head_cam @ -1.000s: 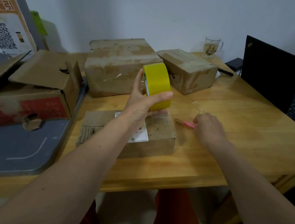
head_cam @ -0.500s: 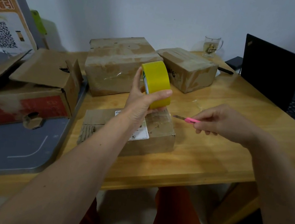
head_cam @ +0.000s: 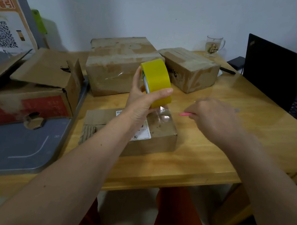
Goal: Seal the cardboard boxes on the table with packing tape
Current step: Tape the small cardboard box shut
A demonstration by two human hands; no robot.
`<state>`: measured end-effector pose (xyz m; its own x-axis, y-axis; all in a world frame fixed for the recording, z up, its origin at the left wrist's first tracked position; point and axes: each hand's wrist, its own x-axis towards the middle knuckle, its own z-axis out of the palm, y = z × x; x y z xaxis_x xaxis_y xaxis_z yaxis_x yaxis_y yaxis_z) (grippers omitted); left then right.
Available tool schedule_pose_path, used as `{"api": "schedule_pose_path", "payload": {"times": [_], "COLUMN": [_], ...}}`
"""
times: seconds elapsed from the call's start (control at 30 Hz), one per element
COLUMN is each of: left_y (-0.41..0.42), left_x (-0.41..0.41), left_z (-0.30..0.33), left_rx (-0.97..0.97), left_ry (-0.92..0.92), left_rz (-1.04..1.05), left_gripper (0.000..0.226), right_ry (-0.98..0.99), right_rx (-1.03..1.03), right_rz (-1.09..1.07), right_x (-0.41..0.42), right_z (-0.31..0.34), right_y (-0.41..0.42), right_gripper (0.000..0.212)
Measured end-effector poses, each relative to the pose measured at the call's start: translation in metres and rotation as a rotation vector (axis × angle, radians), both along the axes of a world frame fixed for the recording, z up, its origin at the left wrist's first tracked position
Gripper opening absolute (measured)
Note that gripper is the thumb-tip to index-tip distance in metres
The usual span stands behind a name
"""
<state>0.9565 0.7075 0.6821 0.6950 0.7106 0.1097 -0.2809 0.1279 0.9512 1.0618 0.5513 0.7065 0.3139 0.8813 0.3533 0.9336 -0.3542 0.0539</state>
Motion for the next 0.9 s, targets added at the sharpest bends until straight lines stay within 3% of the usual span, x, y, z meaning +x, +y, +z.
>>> {"api": "schedule_pose_path", "payload": {"times": [0.17,0.3,0.37,0.43,0.53,0.57,0.67,0.9], "left_y": [0.001,0.001,0.001,0.0,0.001,0.001,0.0,0.006], "left_x": [0.0,-0.001,-0.001,-0.001,0.0,0.0,0.0,-0.009], "left_z": [-0.001,0.0,0.0,0.0,0.0,0.001,0.001,0.002], "left_rx": [0.011,-0.021,-0.021,-0.017,-0.013,-0.012,-0.015,-0.088], "left_ry": [0.014,-0.003,-0.004,-0.004,-0.007,-0.005,-0.013,-0.1], "left_rz": [0.016,0.018,0.019,0.025,0.038,0.041,0.042,0.121], "left_gripper": [0.126,0.126,0.124,0.124,0.123,0.123,0.121,0.101], "right_ry": [0.258,0.349,0.434,0.485,0.301,0.218,0.087,0.034], "right_rx": [0.282,0.057,-0.076,0.025,0.531,0.614,0.498,0.277], "right_rz": [-0.001,-0.258,-0.283,-0.215,0.09,0.219,0.441,0.278], "right_x": [0.026,0.036,0.035,0.028,-0.002,-0.015,-0.048,-0.064], "right_z": [-0.014,-0.05,-0.062,-0.065,-0.053,-0.051,-0.062,-0.067], "right_y": [-0.007,0.004,0.008,0.01,0.007,0.006,0.009,0.019], "right_gripper": [0.024,0.03,0.036,0.038,0.025,0.023,0.031,0.044]}}
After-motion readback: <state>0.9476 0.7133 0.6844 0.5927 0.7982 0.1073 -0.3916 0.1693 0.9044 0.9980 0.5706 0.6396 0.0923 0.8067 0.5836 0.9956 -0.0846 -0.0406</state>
